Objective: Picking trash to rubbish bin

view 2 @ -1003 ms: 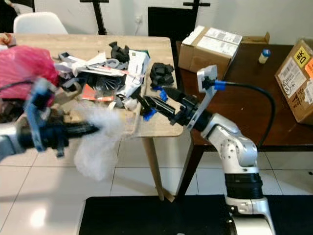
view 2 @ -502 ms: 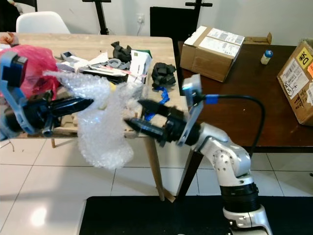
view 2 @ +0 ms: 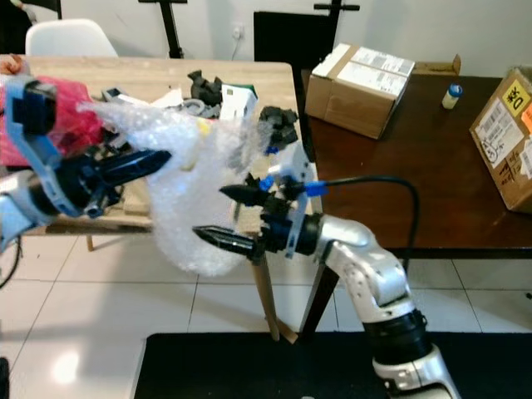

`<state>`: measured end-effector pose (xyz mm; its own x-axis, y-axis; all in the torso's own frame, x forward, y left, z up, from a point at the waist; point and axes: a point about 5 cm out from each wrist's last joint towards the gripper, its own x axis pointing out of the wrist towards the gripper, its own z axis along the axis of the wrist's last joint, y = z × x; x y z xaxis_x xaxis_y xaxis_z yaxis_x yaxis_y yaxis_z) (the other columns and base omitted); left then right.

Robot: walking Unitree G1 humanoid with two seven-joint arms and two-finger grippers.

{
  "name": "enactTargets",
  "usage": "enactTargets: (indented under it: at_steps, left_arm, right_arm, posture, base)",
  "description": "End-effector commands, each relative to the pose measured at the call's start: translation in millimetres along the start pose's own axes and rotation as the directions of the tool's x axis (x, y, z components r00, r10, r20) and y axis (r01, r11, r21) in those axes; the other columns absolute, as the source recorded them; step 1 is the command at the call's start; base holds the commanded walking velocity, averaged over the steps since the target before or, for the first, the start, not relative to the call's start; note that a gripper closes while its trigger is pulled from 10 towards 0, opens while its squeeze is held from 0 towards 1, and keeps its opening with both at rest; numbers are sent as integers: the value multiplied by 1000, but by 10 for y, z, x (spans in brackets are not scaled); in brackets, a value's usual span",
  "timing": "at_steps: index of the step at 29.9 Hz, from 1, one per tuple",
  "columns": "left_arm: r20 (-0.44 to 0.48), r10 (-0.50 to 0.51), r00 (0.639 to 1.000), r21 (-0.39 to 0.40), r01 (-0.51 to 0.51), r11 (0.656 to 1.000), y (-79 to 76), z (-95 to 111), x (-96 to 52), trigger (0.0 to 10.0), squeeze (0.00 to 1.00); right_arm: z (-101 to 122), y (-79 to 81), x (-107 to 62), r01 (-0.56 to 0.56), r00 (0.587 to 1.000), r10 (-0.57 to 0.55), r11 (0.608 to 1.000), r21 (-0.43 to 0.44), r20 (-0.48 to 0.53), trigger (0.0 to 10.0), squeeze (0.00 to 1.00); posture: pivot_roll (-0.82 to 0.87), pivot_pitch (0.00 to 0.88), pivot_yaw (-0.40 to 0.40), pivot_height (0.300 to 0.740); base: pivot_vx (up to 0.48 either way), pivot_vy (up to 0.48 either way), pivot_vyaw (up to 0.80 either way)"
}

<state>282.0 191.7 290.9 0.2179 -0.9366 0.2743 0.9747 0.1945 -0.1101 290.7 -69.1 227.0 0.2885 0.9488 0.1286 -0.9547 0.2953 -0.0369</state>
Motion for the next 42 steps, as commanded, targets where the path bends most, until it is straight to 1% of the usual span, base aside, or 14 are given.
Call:
enactTargets:
  at_steps: [1, 4, 6, 10, 15, 23, 24, 28, 31, 32, 34, 35, 37, 42]
  left_arm:
    - [26, -75, 997, -11, 75, 997, -80, 20, 118, 0, 0]
    - [59, -122, 991, -33, 124, 992, -130, 24, 190, 0, 0]
    - [61, -134, 989, -35, 136, 990, -148, 19, 207, 0, 0]
    - [47, -132, 990, -40, 134, 990, -177, -31, 230, 0, 0]
    - [42, -123, 992, -50, 125, 991, -183, -22, 169, 0, 0]
    - [23, -77, 997, -45, 78, 996, -161, 55, 18, 0, 0]
    - [26, -75, 997, -46, 76, 996, -160, 94, -28, 0, 0]
    - [31, -76, 997, -47, 77, 996, -160, 125, -52, 0, 0]
    - [46, -90, 995, -58, 92, 994, -161, 167, -72, 0, 0]
    - [46, -90, 995, -58, 92, 994, -161, 167, -72, 0, 0]
    - [63, -111, 992, -75, 115, 990, -166, 176, -65, 0, 0]
    - [63, -111, 992, -75, 115, 990, -166, 176, -65, 0, 0]
    - [94, -148, 985, -100, 157, 983, -181, 175, -33, 0, 0]
    - [109, -214, 971, -153, 229, 961, -223, 124, 48, 0, 0]
  right_arm:
    - [-31, -21, 42, 33, 999, -33, 999, -25, -10, 10000, 0]
    - [-54, -88, 71, 107, 994, -108, 993, -45, -16, 10000, 0]
    - [-57, -103, 77, 123, 992, -124, 991, -47, -15, 10000, 0]
    - [-23, -256, 88, 282, 959, -281, 957, -65, 20, 10000, 0]
    - [-4, -280, 35, 287, 958, -284, 956, -62, 39, 10000, 0]
    - [-5, -355, -162, 312, 950, -309, 948, -62, 46, 10000, 0]
    - [22, -350, -237, 282, 958, -279, 958, -43, 58, 10000, 0]
    - [34, -326, -294, 234, 971, -232, 972, -25, 58, 10000, 0]
    - [1, -278, -397, 139, 990, -139, 990, 1, 31, 10000, 0]
    - [1, -278, -397, 139, 990, -139, 990, 1, 31, 10000, 0]
    - [-28, -213, -460, 36, 999, -38, 997, 64, 29, 10000, 0]
    - [-28, -213, -460, 36, 999, -38, 997, 64, 29, 10000, 0]
    - [-51, -160, -488, -38, 998, 32, 991, 131, 46, 10000, 0]
    - [-79, -171, -472, -52, 996, 40, 983, 177, 75, 10000, 0]
  posture:
    - [-27, 141, -21, 740]
    - [-27, 137, -20, 740]
    - [-27, 137, -20, 740]
    - [-27, 130, -20, 740]
    - [-27, 126, -21, 740]
    - [-26, 124, -20, 740]
    - [-25, 125, -20, 740]
    - [-26, 124, -19, 740]
    - [-26, 123, -18, 740]
    - [-26, 123, -18, 740]
    - [-26, 122, -18, 740]
    - [-26, 122, -18, 740]
    - [-24, 123, -21, 740]
    - [-22, 126, -22, 740]
  base:
    - [0, 0, 0]
    - [0, 0, 0]
    - [0, 0, 0]
    - [0, 0, 0]
    - [0, 0, 0]
    - [0, 0, 0]
    - [0, 0, 0]
    - [0, 0, 0]
    - [0, 0, 0]
    - [0, 0, 0]
    - [0, 0, 0]
    - [0, 0, 0]
    - [0, 0, 0]
    - [0, 0, 0]
